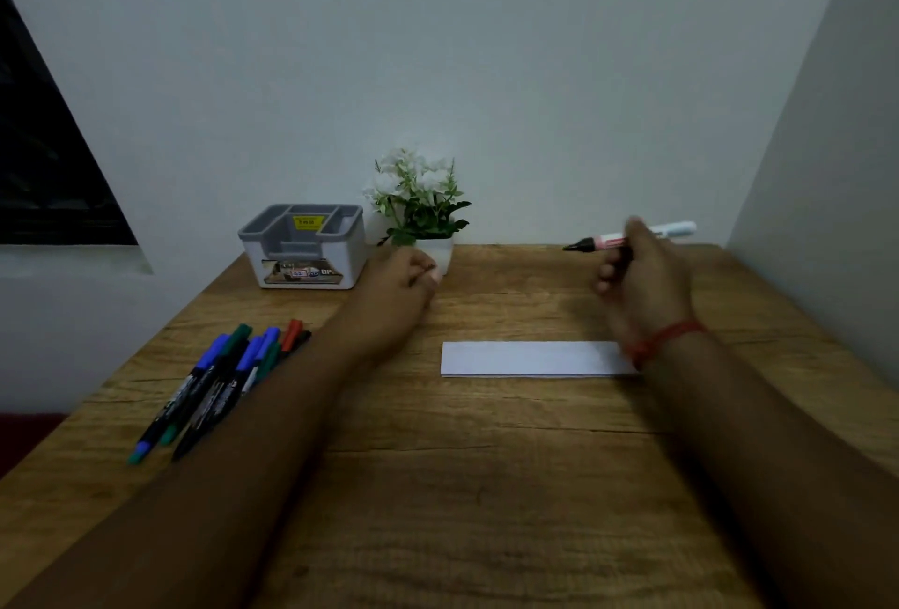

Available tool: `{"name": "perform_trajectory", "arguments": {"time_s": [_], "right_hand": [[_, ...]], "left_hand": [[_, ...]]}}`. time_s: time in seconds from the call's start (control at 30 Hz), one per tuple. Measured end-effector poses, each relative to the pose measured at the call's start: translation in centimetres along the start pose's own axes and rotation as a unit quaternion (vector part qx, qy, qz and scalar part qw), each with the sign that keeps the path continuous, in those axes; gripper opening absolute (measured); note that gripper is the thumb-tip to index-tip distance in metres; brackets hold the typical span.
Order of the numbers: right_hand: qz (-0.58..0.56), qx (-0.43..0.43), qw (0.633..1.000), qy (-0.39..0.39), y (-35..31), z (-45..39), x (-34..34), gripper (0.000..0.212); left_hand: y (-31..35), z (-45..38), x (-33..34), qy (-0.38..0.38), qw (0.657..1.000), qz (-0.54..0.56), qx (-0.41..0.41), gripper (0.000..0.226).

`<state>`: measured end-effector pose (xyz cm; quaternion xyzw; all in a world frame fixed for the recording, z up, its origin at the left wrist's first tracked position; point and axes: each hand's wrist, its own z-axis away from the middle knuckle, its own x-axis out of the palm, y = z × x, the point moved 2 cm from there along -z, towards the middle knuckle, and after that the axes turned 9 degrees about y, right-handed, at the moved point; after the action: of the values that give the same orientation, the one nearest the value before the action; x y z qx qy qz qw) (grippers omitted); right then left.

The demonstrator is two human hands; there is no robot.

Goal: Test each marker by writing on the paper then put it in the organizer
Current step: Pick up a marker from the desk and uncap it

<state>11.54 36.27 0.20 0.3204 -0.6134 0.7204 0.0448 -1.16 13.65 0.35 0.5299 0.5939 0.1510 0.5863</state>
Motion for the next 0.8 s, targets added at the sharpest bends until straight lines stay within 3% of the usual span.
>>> {"name": "perform_trajectory", "arguments": {"time_s": [0.07, 0.13, 0.2, 0.27, 0.33, 0.43, 0.5, 0.67, 0.8], "right_hand": [[0.087, -0.076, 0.989, -0.088, 0.6, 1.6, 1.5, 0.015], [0.200, -0.175, 0.950, -0.163, 0.7, 2.5, 1.7, 0.011], [0.345, -0.288, 0.860, -0.243, 0.7, 3.5, 1.6, 0.021], [0.478, -0.354, 0.738, -0.318, 1.3, 4.9, 1.8, 0.034], [0.563, -0.359, 0.634, -0.390, 2.2, 6.1, 2.2, 0.034], [0.620, -0.317, 0.540, -0.474, 3.0, 7.4, 2.7, 0.032], [0.623, -0.315, 0.523, -0.488, 3.2, 7.6, 2.8, 0.039], [0.595, -0.328, 0.527, -0.510, 2.9, 8.2, 2.0, 0.035], [0.561, -0.337, 0.539, -0.530, 2.7, 9.3, 0.7, 0.032]], "left_hand": [[0.7, 0.5, 1.9, 0.022, 0.985, -0.131, 0.111, 0.016], [0.6, 0.4, 2.7, 0.058, 0.964, -0.214, 0.151, 0.022], [-0.5, -0.2, 2.9, 0.063, 0.949, -0.258, 0.169, 0.026], [-1.8, -0.9, 3.1, 0.045, 0.944, -0.272, 0.180, 0.023], [-2.7, -1.4, 3.4, 0.035, 0.940, -0.286, 0.186, 0.020], [-3.1, -1.5, 3.4, 0.035, 0.943, -0.283, 0.171, 0.020], [-3.2, -1.3, 3.2, 0.035, 0.948, -0.266, 0.172, 0.020], [-3.2, -0.9, 2.9, -0.003, 0.958, -0.241, 0.158, 0.022], [-2.7, 0.1, 2.1, -0.019, 0.959, -0.250, 0.133, 0.036]]}}
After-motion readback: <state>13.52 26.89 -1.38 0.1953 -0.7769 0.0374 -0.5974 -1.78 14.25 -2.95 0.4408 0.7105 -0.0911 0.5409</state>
